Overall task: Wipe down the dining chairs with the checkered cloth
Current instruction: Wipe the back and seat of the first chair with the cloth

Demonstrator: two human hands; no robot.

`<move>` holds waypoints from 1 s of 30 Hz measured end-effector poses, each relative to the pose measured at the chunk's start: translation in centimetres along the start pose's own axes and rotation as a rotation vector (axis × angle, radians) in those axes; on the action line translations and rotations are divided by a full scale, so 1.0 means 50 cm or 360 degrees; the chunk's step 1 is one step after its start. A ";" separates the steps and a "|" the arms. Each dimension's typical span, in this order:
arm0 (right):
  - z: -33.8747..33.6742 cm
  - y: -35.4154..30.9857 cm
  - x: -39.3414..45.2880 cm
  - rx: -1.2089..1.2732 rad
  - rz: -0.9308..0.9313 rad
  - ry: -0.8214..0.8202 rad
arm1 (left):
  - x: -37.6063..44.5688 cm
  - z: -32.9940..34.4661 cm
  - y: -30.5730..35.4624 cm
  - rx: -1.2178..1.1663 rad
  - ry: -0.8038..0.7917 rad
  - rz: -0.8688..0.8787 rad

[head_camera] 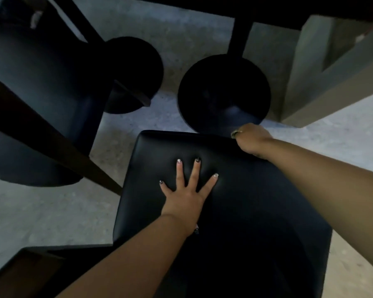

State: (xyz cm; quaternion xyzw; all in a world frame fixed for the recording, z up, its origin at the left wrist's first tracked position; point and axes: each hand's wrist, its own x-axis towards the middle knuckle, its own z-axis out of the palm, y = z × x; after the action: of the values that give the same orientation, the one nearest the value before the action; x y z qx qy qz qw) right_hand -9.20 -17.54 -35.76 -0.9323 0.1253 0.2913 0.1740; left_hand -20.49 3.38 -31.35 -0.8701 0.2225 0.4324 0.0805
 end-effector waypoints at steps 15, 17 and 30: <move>0.065 -0.326 0.068 -0.0063 -0.0425 -0.0273 | 0.023 0.028 0.007 -0.0202 0.0136 0.0076; 0.077 -0.371 0.065 -0.0062 -0.0530 -0.0295 | 0.019 0.029 0.005 -0.0225 0.0151 0.0101; 0.122 -0.480 0.014 -0.0712 -0.1189 -0.0183 | -0.126 0.191 -0.046 -0.1187 0.0358 -0.0962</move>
State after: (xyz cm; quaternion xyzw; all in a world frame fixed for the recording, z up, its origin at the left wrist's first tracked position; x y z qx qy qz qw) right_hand -3.67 6.59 -34.84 -0.9106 -0.2965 0.2798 0.0680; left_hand -29.61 10.59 -32.39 -0.9065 -0.2025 0.3433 -0.1390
